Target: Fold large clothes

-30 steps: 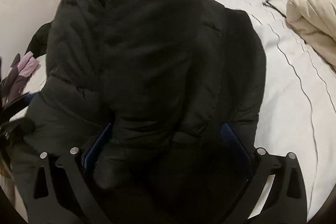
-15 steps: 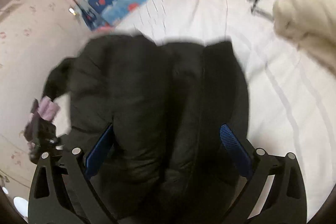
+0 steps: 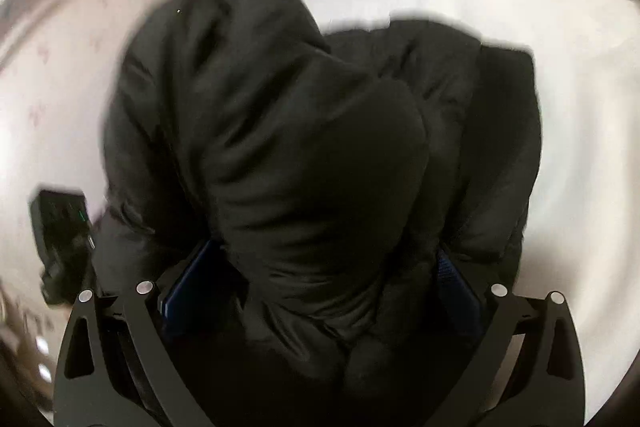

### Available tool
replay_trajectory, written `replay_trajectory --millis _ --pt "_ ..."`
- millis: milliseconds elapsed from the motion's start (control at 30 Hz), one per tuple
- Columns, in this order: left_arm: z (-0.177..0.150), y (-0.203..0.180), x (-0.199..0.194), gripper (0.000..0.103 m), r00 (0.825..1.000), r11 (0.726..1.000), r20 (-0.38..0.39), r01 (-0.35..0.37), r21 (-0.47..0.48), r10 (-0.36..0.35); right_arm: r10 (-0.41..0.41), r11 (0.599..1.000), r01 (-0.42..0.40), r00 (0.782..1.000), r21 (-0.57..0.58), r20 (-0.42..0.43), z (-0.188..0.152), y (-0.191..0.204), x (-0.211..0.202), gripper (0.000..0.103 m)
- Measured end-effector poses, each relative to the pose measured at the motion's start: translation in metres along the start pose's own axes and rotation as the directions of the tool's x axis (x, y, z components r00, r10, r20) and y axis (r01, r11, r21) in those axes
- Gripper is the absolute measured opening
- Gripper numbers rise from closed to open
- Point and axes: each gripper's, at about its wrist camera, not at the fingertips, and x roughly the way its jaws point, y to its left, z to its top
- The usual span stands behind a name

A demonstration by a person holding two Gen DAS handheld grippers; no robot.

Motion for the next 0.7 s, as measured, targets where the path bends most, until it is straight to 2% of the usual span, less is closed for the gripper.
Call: replay_trajectory --millis 67,133,200,267,333,367,433,500,533,567,600,633,700 --pt "-0.017 0.043 0.009 0.069 0.997 0.994 -0.079 -0.017 -0.112 0.008 -0.021 0.999 0.020 0.999 -0.043 -0.032 -0.005 0.005 0.013 0.097" --pt "-0.030 0.061 0.009 0.071 0.997 0.987 -0.076 -0.013 -0.162 0.000 -0.025 1.000 0.025 1.000 -0.015 0.000 -0.004 0.005 -0.003 0.097" --pt "-0.033 0.062 0.008 0.074 0.999 0.986 -0.050 0.000 -0.169 -0.009 -0.084 0.996 0.086 0.993 -0.021 0.082 -0.002 0.013 -0.030 0.097" --pt "-0.034 0.057 0.011 0.077 1.000 0.987 -0.021 0.002 -0.159 -0.005 -0.142 0.982 0.165 0.967 -0.097 0.211 0.006 0.039 -0.065 0.097" --pt "-0.038 0.055 0.012 0.080 1.000 0.987 -0.005 0.009 -0.163 -0.010 -0.134 0.968 0.190 0.945 -0.166 0.299 0.022 0.069 -0.085 0.097" --pt "-0.041 0.059 0.010 0.082 1.000 0.985 0.005 0.020 -0.173 -0.019 -0.120 0.958 0.193 0.941 -0.212 0.316 0.034 0.087 -0.085 0.097" --pt "-0.051 0.073 0.005 0.085 0.999 0.980 0.019 0.039 -0.194 -0.036 -0.091 0.952 0.164 0.958 -0.257 0.273 0.058 0.106 -0.062 0.097" --pt "-0.057 0.085 0.001 0.087 0.998 0.977 0.028 0.056 -0.208 -0.051 -0.122 0.963 0.159 0.977 -0.218 0.175 0.076 0.098 -0.017 0.097" --pt "-0.058 0.087 0.001 0.088 0.998 0.976 0.032 0.062 -0.211 -0.056 -0.196 0.961 0.212 0.975 -0.177 0.103 0.084 0.075 0.022 0.097" --pt "-0.059 0.090 0.000 0.089 0.997 0.974 0.038 0.071 -0.216 -0.064 -0.212 0.964 0.219 0.975 -0.152 0.061 0.088 0.061 0.047 0.097" --pt "-0.058 0.092 0.000 0.089 0.996 0.972 0.042 0.083 -0.221 -0.075 -0.171 0.981 0.172 0.985 -0.091 0.019 0.086 0.036 0.070 0.097" --pt "-0.058 0.093 -0.001 0.089 0.996 0.972 0.038 0.087 -0.218 -0.080 -0.124 0.992 0.124 0.992 -0.023 0.016 0.084 0.015 0.080 0.096" --pt "-0.062 0.094 -0.001 0.089 0.998 0.979 0.020 0.062 -0.193 -0.059 -0.158 0.987 0.158 0.987 -0.026 0.008 0.082 0.016 0.083 0.096"
